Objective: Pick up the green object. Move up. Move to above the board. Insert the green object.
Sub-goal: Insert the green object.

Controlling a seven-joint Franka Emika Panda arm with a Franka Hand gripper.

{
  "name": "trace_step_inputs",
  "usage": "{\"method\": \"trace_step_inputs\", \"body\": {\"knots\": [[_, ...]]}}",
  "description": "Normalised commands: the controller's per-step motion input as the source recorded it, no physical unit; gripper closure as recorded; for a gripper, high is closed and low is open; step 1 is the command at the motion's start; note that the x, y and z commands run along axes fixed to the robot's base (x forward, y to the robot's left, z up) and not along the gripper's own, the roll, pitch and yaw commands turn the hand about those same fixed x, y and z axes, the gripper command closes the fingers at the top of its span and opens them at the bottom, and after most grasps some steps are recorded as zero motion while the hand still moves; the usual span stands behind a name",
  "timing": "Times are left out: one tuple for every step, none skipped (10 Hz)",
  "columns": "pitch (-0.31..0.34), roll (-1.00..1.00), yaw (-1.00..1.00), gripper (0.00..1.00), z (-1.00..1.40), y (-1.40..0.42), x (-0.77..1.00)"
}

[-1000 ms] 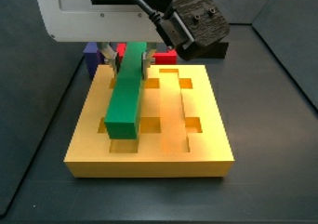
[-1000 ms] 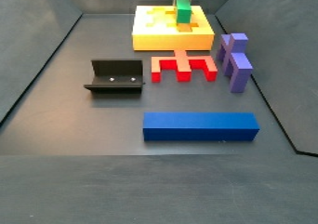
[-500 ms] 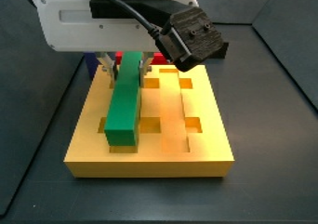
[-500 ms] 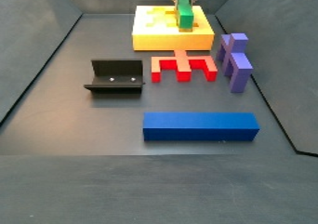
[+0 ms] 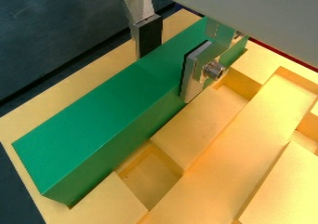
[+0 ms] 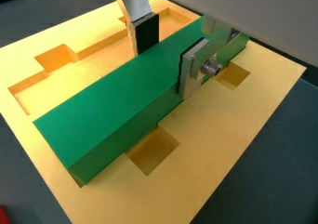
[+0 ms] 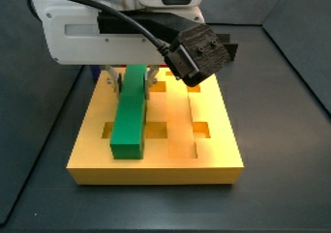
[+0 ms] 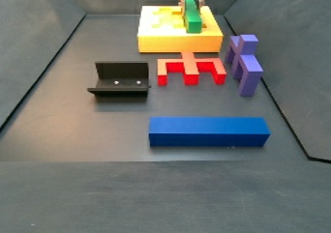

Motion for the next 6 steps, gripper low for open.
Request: {"method": "trace_step_inputs", "body": {"knots": [[0.0, 0.01, 0.09, 1.0, -0.15, 0.0, 0.03], [0.0, 0.02, 0.09, 1.0, -0.17, 0.0, 0.01], [0.0, 0.02, 0.09, 1.0, -0.18, 0.0, 0.0], [0.0, 0.05, 0.09, 1.0, -0.2, 0.03, 0.0], [0.0, 0.05, 0.09, 1.0, -0.11, 0.0, 0.0], [0.0, 0.0, 0.0, 1.0, 0.0, 0.0, 0.0]]}}
